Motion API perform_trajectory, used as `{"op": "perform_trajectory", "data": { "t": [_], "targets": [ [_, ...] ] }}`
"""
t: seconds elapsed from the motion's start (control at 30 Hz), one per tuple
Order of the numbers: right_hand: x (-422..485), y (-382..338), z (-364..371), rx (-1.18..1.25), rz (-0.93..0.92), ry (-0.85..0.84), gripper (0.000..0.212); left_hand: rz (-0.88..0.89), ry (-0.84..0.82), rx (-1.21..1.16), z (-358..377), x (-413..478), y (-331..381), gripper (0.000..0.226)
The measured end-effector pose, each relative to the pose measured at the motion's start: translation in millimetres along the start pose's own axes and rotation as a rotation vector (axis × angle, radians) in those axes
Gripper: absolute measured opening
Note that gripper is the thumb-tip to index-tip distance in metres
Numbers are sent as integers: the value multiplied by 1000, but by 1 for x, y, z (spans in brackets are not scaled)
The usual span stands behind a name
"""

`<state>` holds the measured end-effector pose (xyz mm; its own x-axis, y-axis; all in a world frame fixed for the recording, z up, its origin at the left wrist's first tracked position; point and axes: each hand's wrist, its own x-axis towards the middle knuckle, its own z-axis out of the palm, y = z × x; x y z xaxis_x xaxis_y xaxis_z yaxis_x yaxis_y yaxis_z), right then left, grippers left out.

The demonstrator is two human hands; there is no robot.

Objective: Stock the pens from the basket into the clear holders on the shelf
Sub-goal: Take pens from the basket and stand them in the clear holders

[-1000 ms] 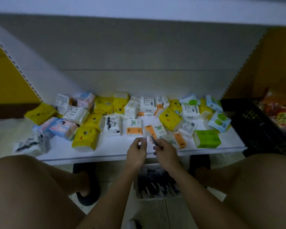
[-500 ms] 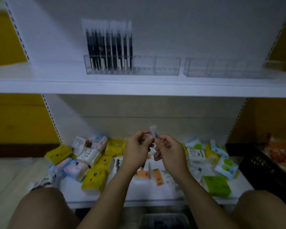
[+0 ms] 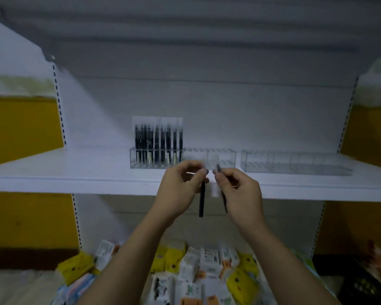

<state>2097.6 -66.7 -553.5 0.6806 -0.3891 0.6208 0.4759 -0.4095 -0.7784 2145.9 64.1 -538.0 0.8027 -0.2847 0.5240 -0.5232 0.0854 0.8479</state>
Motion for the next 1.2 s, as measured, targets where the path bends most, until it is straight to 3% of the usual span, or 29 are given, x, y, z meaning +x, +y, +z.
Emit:
{"op": "perform_trajectory", "data": {
  "t": [0.2, 0.43, 0.63, 0.9, 1.2],
  "targets": [
    [51, -15, 11, 109, -6, -27, 12, 142, -36, 59, -13, 42, 32, 39],
    [107, -20, 16, 128, -90, -12, 44, 198, 11, 160, -24, 101, 44, 31],
    [156, -14, 32, 23, -168, -23, 51, 290, 77, 435, -33, 150, 50, 27],
    [205, -2, 55, 36, -197, -24, 38, 341, 93, 659, -38, 193, 53, 22],
    [222, 26, 68, 103, -138, 4, 37, 300, 103, 714, -36, 210, 37, 18]
  ]
}}
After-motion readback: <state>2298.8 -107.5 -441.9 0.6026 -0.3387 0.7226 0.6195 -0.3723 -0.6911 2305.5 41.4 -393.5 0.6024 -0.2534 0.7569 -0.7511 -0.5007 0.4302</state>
